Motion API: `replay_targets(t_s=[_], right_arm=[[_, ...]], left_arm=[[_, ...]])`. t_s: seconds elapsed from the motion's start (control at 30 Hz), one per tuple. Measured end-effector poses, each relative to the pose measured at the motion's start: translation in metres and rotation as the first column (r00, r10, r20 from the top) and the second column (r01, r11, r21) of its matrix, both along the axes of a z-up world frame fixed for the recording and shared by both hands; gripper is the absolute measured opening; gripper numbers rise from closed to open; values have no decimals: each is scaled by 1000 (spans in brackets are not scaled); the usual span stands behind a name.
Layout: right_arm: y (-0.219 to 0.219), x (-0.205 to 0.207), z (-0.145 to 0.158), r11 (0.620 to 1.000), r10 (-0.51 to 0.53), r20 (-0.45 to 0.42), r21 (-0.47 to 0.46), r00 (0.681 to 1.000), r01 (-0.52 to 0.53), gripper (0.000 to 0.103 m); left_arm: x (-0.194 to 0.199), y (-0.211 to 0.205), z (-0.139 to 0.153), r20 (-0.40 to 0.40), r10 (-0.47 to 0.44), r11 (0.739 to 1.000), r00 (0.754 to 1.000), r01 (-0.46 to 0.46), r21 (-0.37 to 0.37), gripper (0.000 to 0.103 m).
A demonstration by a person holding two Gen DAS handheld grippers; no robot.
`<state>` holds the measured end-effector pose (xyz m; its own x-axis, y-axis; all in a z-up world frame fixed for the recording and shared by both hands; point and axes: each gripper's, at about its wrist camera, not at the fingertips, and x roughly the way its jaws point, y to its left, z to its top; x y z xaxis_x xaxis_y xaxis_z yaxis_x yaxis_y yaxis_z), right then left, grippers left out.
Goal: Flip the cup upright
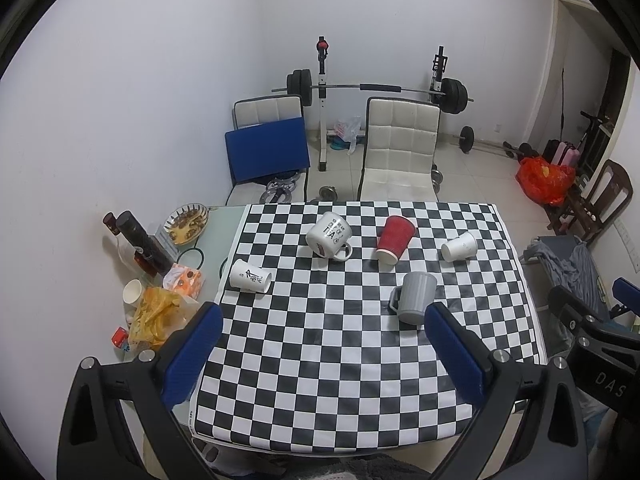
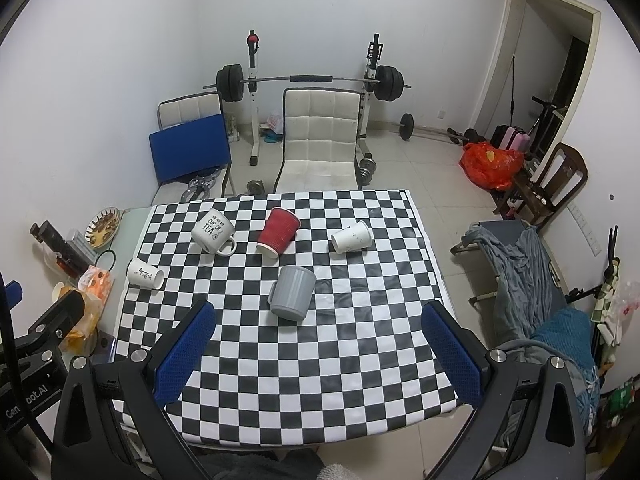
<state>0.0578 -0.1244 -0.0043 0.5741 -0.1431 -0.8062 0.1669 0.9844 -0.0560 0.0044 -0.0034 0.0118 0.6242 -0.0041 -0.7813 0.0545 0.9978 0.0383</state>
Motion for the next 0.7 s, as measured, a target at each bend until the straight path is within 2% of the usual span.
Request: replay_targets(t_s=[0.17, 0.2, 0.27, 0.7], right_arm=[[1, 0, 0, 1000, 0, 2, -1, 1000, 0, 103], [-3, 3, 14, 1000, 2, 3, -1, 1000, -2, 103], [-3, 5, 16, 1000, 3, 2, 0, 1000, -3, 103], [-2, 2, 13, 1000, 3, 8, 0, 1000, -3, 103]], left_arm=[[1, -1, 4, 0, -1, 1000, 1000, 1, -2, 103], [3, -2, 7, 1, -1, 1000, 1000, 1, -3, 103], [2, -1, 3, 2, 0, 1000, 1000, 0, -1, 103], [3, -3, 6, 5, -1, 1000, 1000, 1, -2, 103]])
